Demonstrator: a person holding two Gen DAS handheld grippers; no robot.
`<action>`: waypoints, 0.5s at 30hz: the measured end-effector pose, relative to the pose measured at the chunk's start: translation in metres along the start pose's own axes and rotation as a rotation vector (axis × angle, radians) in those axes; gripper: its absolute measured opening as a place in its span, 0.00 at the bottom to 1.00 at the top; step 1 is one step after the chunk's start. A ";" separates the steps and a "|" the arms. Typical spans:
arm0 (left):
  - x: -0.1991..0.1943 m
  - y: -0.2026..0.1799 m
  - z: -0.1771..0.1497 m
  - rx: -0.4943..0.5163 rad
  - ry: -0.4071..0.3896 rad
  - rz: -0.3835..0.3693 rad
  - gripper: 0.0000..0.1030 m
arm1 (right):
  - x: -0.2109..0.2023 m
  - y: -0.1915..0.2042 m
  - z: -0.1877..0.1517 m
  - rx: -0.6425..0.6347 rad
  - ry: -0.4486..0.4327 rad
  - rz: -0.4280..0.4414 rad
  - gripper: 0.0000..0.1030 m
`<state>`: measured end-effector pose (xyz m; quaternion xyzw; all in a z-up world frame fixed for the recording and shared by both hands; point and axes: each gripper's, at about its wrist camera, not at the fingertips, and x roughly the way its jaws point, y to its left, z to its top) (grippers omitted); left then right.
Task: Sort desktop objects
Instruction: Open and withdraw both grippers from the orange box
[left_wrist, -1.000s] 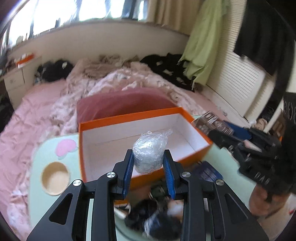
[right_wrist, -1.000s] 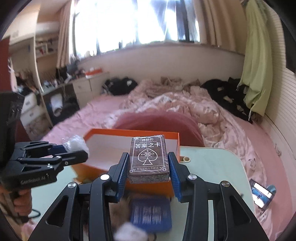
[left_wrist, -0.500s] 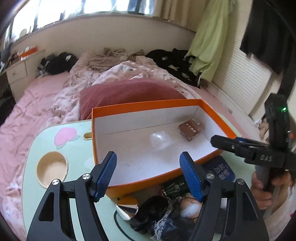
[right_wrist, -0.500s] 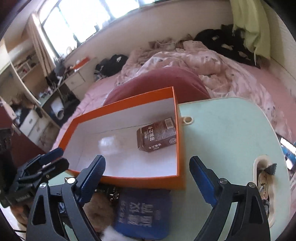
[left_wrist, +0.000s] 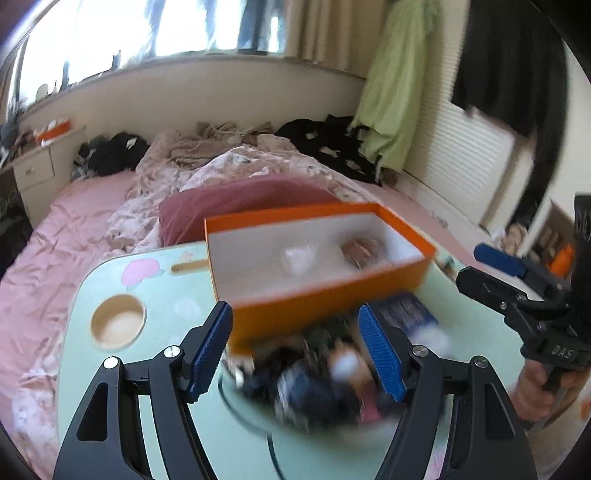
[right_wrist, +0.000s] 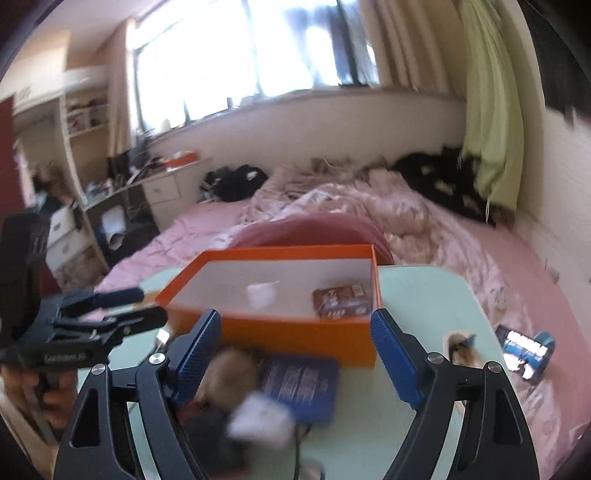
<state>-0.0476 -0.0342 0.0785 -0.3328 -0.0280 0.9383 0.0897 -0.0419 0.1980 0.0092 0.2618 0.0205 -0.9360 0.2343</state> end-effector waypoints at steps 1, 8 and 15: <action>-0.005 -0.005 -0.008 0.015 0.005 -0.002 0.69 | -0.003 0.005 -0.005 -0.014 0.011 0.014 0.80; -0.009 -0.032 -0.069 0.048 0.083 0.020 0.69 | -0.013 0.003 -0.070 -0.037 0.145 0.020 0.80; 0.008 -0.034 -0.083 0.035 0.127 0.072 0.75 | 0.005 0.000 -0.095 -0.049 0.168 -0.096 1.00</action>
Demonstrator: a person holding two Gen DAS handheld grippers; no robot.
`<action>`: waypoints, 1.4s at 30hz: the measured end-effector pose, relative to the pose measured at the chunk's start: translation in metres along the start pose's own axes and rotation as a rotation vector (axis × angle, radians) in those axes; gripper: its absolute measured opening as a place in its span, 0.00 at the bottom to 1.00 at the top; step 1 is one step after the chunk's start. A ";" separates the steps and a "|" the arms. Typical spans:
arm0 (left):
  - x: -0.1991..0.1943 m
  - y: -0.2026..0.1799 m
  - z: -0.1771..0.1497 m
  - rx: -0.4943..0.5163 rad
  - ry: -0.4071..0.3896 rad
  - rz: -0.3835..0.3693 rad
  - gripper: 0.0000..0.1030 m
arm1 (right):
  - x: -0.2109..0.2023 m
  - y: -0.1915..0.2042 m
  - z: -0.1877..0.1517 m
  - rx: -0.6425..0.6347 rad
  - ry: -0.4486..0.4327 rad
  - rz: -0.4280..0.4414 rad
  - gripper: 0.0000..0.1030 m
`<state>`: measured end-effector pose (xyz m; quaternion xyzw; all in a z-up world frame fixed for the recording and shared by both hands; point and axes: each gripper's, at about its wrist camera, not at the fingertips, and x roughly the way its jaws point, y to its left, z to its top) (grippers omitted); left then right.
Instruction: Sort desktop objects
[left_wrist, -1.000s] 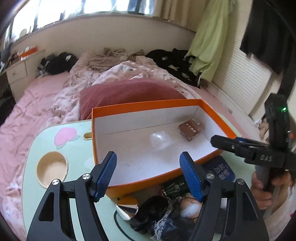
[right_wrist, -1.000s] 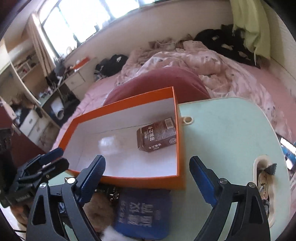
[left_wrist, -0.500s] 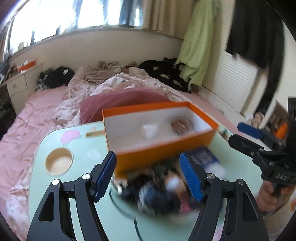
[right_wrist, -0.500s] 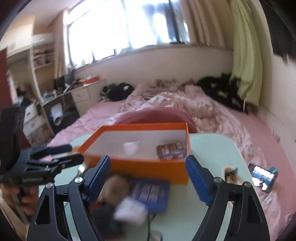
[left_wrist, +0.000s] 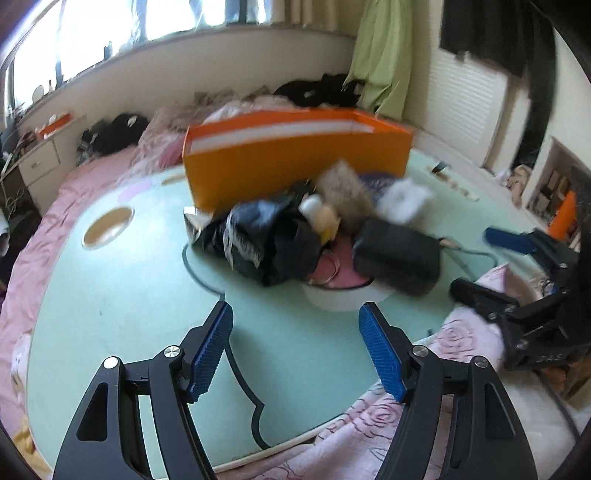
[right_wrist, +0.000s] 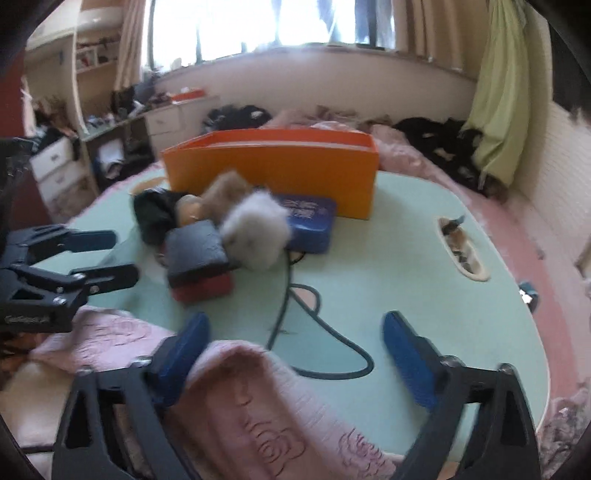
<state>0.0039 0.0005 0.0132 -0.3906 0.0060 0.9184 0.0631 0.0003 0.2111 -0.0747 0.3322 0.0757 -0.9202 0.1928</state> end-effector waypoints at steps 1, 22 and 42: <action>0.002 0.002 -0.001 -0.012 0.006 0.010 0.87 | 0.001 -0.001 -0.001 0.002 -0.008 -0.003 1.00; 0.008 0.007 -0.004 -0.026 0.012 0.022 1.00 | 0.004 0.000 0.000 -0.003 -0.024 0.004 1.00; 0.008 0.007 -0.005 -0.025 0.012 0.021 1.00 | 0.003 0.000 0.002 -0.005 -0.029 0.006 1.00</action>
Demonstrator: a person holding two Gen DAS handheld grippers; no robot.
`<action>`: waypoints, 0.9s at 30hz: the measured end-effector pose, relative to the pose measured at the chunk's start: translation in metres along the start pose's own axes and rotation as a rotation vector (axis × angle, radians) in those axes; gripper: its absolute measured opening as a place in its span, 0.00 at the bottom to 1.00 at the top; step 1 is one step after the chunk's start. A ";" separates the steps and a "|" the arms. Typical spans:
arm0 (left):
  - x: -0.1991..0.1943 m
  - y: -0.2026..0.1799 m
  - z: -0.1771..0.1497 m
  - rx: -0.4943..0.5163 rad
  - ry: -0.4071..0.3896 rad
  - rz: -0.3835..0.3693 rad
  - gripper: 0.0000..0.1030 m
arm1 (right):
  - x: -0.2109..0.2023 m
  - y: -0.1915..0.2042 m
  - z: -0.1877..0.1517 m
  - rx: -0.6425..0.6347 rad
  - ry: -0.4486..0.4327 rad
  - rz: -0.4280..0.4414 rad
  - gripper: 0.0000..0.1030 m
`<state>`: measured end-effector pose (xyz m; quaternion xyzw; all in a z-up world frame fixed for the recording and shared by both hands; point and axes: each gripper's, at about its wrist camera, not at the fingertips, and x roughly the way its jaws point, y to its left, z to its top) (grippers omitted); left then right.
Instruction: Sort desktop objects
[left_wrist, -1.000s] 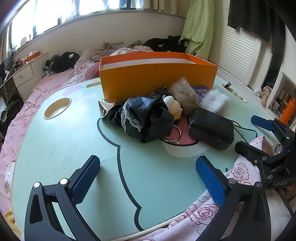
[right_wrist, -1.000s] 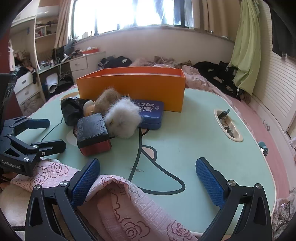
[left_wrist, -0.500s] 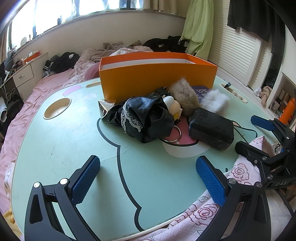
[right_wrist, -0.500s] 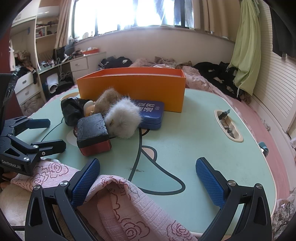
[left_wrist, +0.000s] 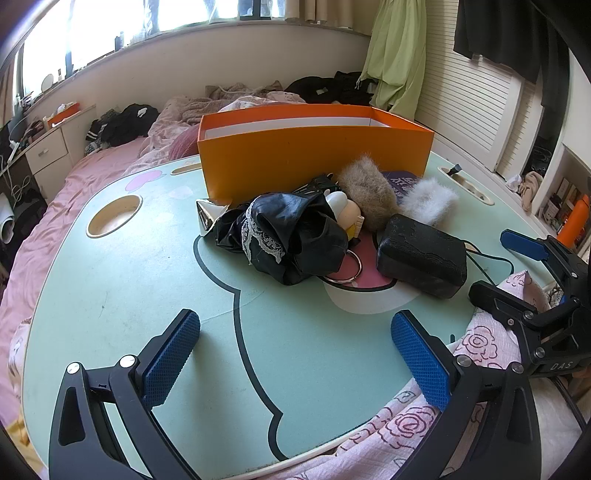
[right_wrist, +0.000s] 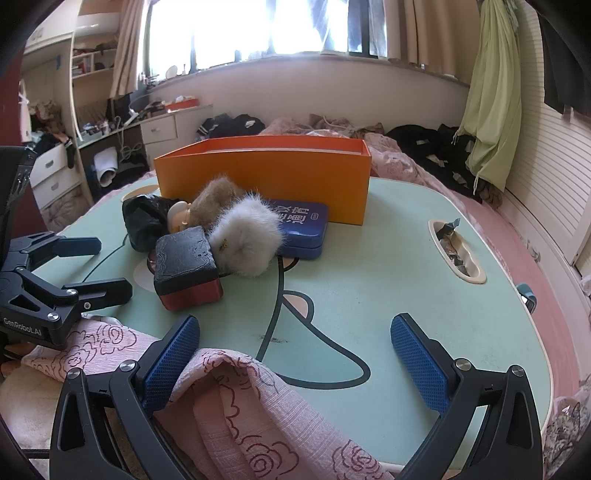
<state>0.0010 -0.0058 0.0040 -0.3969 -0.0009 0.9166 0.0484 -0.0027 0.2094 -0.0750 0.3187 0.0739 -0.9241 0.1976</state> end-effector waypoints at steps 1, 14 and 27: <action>0.000 0.000 0.000 0.000 0.000 0.000 1.00 | 0.000 0.000 0.000 0.000 0.000 0.000 1.00; 0.000 0.000 0.000 0.001 0.000 -0.001 1.00 | -0.002 -0.001 0.002 0.007 -0.013 0.014 1.00; 0.000 0.000 0.000 0.001 0.000 -0.002 1.00 | -0.020 0.031 0.033 -0.083 -0.072 0.217 0.55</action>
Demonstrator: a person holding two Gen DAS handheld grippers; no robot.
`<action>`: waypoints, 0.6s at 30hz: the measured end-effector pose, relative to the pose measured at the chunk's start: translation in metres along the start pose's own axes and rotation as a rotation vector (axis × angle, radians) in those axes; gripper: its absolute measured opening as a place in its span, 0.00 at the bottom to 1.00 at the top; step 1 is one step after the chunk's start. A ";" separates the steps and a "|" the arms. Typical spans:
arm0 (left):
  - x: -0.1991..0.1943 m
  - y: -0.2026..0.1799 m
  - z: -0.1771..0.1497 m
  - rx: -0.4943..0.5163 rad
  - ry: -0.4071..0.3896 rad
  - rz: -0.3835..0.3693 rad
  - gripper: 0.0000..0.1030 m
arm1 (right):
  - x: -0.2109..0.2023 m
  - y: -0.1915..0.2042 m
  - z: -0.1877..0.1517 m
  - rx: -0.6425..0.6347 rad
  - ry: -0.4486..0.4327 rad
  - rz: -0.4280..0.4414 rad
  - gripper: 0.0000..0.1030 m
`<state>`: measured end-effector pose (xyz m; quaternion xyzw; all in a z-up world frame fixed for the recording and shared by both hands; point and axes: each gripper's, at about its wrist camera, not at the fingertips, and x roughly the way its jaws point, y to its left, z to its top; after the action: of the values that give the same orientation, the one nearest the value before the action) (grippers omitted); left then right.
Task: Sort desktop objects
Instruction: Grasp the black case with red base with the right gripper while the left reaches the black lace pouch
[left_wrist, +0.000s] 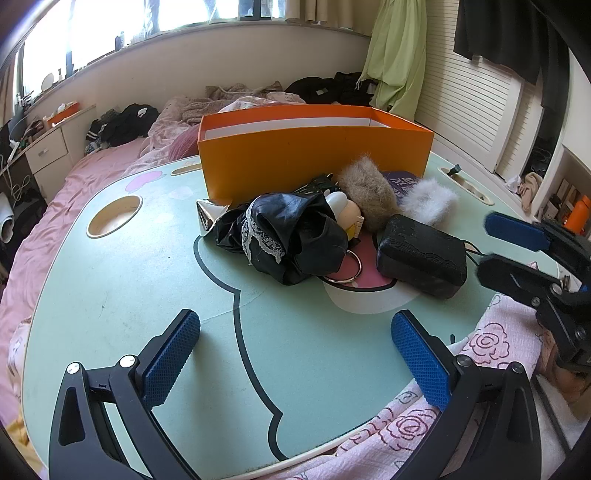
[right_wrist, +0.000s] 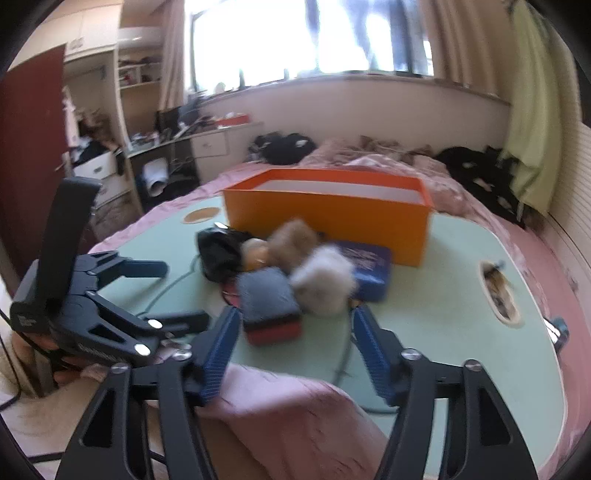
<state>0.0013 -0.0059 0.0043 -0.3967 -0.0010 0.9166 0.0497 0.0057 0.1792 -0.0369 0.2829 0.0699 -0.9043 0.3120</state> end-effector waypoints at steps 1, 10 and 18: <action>0.000 0.000 0.000 0.000 0.000 0.000 1.00 | 0.003 0.004 0.005 -0.018 -0.001 0.006 0.54; 0.000 0.000 0.000 0.000 0.000 0.000 1.00 | 0.057 0.008 0.017 -0.011 0.172 0.074 0.38; 0.000 0.000 -0.001 0.000 -0.001 -0.001 1.00 | 0.044 0.001 0.005 0.021 0.106 0.135 0.38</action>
<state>0.0019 -0.0058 0.0038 -0.3961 -0.0014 0.9168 0.0502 -0.0245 0.1542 -0.0566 0.3378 0.0576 -0.8655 0.3652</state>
